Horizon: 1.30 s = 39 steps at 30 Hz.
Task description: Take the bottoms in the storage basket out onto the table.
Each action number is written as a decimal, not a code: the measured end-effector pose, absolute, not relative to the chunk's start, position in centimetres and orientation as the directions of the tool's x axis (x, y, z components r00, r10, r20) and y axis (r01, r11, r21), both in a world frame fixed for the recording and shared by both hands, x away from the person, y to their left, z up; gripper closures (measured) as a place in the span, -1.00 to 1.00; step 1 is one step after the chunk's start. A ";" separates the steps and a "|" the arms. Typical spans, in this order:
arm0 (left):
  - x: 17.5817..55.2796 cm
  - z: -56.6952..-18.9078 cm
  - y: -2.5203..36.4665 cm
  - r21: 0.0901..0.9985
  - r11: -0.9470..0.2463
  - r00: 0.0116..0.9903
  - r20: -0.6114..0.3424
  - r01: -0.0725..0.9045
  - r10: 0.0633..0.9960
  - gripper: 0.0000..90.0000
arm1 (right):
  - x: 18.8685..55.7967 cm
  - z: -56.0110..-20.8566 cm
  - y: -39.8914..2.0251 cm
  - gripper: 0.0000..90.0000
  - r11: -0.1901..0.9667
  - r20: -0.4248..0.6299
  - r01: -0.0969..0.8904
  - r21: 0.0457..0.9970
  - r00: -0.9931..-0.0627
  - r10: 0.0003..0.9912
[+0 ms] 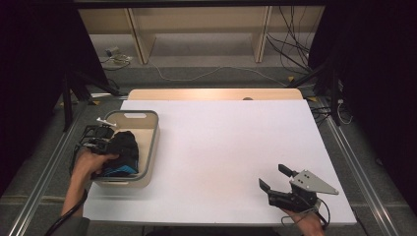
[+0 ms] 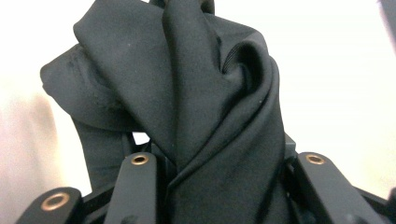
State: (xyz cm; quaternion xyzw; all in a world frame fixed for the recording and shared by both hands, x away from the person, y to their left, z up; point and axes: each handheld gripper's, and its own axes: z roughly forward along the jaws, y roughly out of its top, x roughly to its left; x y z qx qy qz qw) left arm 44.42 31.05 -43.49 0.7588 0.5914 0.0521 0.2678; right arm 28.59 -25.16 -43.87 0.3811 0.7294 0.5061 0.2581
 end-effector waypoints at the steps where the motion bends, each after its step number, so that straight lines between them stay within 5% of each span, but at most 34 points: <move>1: 44.4 -43.4 31.1 0.472 -0.156 0.297 -0.240 0.868 0.924 0.30 | 28.6 -43.9 -25.2 -0.56 0.198 0.009 0.295 0.935 -0.576 0.817; 39: 43.3 -39.3 31.1 0.647 -0.047 0.331 -0.326 0.761 0.886 0.28 | 28.6 -43.9 -25.2 -0.56 0.205 0.003 0.294 0.934 -0.578 0.816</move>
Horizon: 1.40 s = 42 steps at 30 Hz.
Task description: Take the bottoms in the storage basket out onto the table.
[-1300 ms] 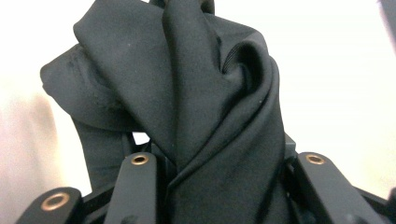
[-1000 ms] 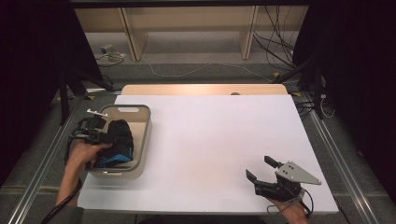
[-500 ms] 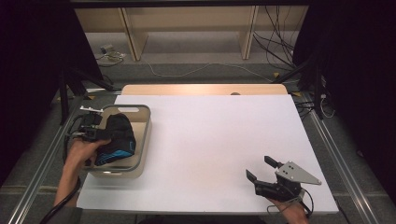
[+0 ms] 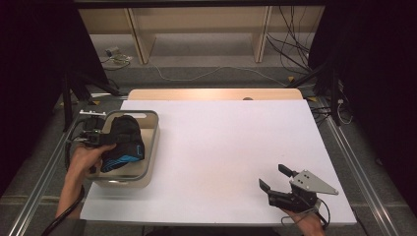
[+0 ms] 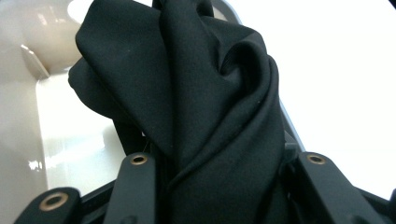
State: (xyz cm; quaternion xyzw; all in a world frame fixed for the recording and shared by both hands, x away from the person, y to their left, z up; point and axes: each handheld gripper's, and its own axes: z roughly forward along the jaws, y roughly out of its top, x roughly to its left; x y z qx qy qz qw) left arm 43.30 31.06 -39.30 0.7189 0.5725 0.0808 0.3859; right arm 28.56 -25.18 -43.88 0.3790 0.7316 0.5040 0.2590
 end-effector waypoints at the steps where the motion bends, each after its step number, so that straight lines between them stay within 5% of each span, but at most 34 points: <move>1: 43.3 -39.2 31.0 0.651 -0.048 0.336 -0.326 0.757 0.883 0.28 | 28.6 -43.9 -25.2 -0.56 0.204 0.004 0.293 0.934 -0.579 0.816; 42: 42.1 -36.6 30.4 0.758 0.007 0.407 -0.358 0.653 0.840 0.28 | 28.6 -43.9 -25.2 -0.56 0.204 0.005 0.295 0.934 -0.580 0.814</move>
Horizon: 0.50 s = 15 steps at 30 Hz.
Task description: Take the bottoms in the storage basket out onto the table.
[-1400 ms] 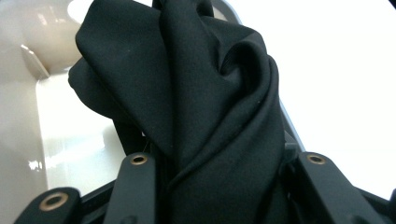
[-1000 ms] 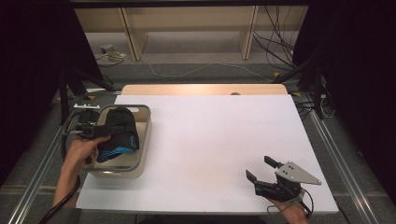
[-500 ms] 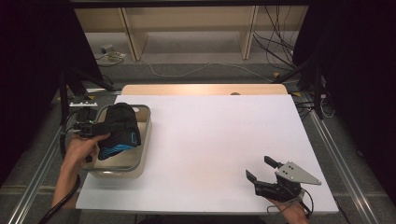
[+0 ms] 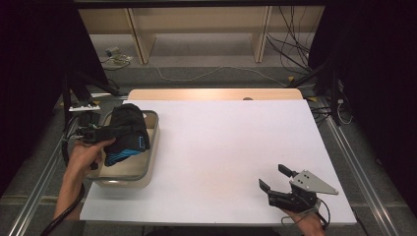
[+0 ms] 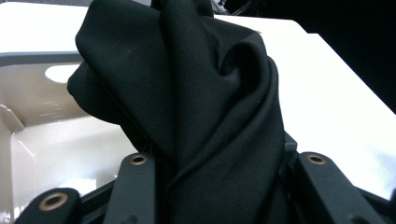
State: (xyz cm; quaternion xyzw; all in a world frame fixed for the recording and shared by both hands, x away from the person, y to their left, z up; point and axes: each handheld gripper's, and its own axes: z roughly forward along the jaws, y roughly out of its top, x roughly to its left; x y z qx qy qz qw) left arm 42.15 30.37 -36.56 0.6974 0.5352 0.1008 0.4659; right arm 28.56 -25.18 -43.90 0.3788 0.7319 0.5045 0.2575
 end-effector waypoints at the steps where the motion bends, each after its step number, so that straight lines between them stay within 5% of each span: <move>1: 42.1 -36.5 30.4 0.759 0.007 0.407 -0.357 0.651 0.841 0.28 | 28.6 -43.9 -25.2 -0.56 0.204 0.005 0.295 0.934 -0.580 0.815; 15: 41.8 -35.8 30.4 0.781 0.030 0.412 -0.361 0.624 0.837 0.28 | 28.6 -43.9 -25.2 -0.56 0.204 0.005 0.295 0.934 -0.580 0.815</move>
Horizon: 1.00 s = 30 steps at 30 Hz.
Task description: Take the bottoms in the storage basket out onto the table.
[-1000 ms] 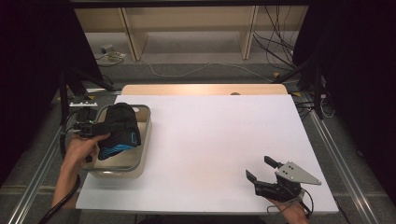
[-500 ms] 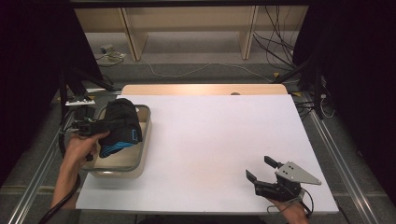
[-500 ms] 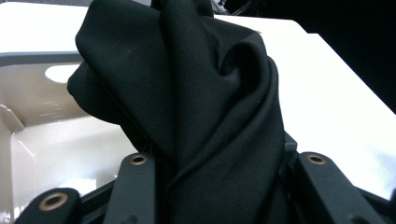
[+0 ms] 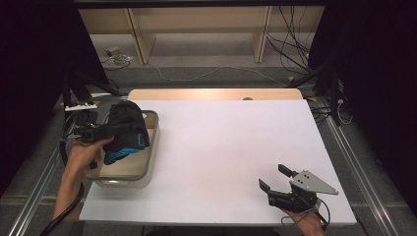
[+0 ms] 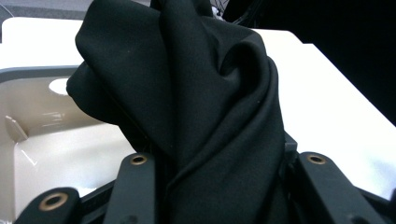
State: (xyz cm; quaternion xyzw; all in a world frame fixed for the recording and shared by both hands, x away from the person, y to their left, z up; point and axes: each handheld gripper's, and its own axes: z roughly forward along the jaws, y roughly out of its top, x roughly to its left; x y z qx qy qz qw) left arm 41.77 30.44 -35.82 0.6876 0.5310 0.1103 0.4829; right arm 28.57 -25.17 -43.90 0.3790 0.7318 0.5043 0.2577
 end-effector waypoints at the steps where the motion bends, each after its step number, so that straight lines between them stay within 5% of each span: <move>1: 41.7 -35.8 30.4 0.783 0.031 0.412 -0.359 0.621 0.837 0.28 | 28.6 -43.9 -25.2 -0.56 0.205 0.004 0.295 0.933 -0.580 0.815; 30: 41.1 -33.7 27.8 0.827 0.103 0.493 -0.424 0.552 0.760 0.28 | 28.6 -43.9 -25.3 -0.56 0.198 0.009 0.297 0.934 -0.575 0.818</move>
